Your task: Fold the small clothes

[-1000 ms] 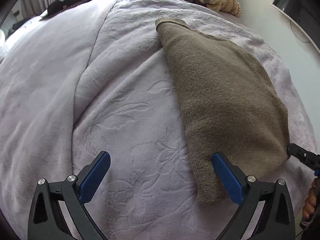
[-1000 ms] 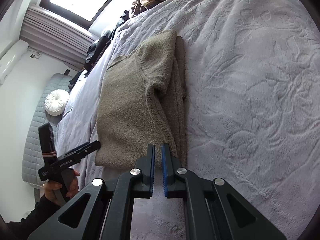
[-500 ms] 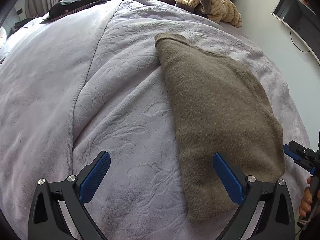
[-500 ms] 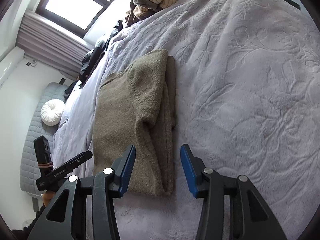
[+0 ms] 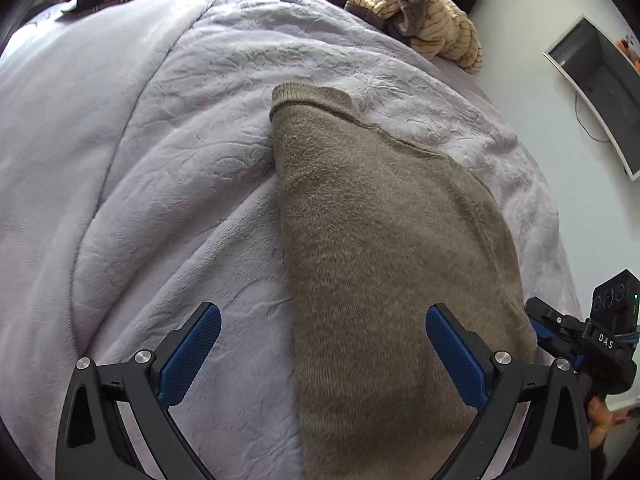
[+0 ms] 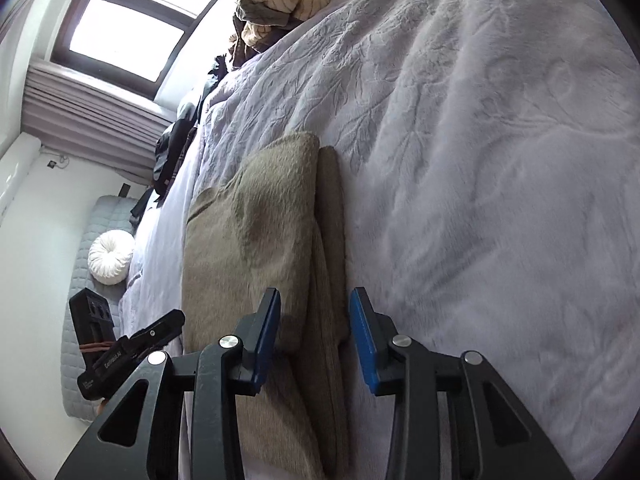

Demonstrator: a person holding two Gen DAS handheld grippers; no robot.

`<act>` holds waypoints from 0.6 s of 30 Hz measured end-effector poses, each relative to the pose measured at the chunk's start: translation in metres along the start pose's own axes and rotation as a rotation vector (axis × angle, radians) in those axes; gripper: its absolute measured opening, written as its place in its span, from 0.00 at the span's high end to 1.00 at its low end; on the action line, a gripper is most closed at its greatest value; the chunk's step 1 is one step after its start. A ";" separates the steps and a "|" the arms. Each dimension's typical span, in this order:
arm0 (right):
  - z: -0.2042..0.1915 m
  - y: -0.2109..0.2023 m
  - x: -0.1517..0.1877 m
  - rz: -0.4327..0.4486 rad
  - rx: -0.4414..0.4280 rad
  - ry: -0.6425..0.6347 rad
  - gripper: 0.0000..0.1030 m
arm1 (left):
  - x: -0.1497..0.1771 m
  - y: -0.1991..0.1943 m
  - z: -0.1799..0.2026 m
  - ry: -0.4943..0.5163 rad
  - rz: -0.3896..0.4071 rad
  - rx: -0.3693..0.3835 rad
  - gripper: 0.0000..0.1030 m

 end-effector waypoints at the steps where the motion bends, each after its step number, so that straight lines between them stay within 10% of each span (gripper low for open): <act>1: -0.001 0.007 -0.002 -0.005 -0.001 -0.009 0.62 | 0.000 0.005 -0.001 -0.007 -0.004 -0.006 0.00; 3: -0.008 0.019 -0.003 -0.014 -0.004 -0.046 0.86 | 0.002 0.010 -0.003 -0.012 -0.007 -0.009 0.00; 13: -0.004 0.031 -0.007 -0.035 -0.006 -0.111 0.86 | 0.006 0.022 -0.006 -0.020 -0.014 0.003 0.00; 18: 0.000 0.013 -0.012 -0.033 -0.044 -0.082 0.59 | 0.005 0.020 -0.006 -0.010 -0.010 0.001 0.00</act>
Point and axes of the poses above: each gripper's, at about its wrist camera, not at the fingertips, and y roughly the way its jaws point, z to its right, x to its underside, the point moved 7 cm from there along y, roughly the way its jaws point, and after that the axes turned 15 degrees about z, right-handed, at the moved point
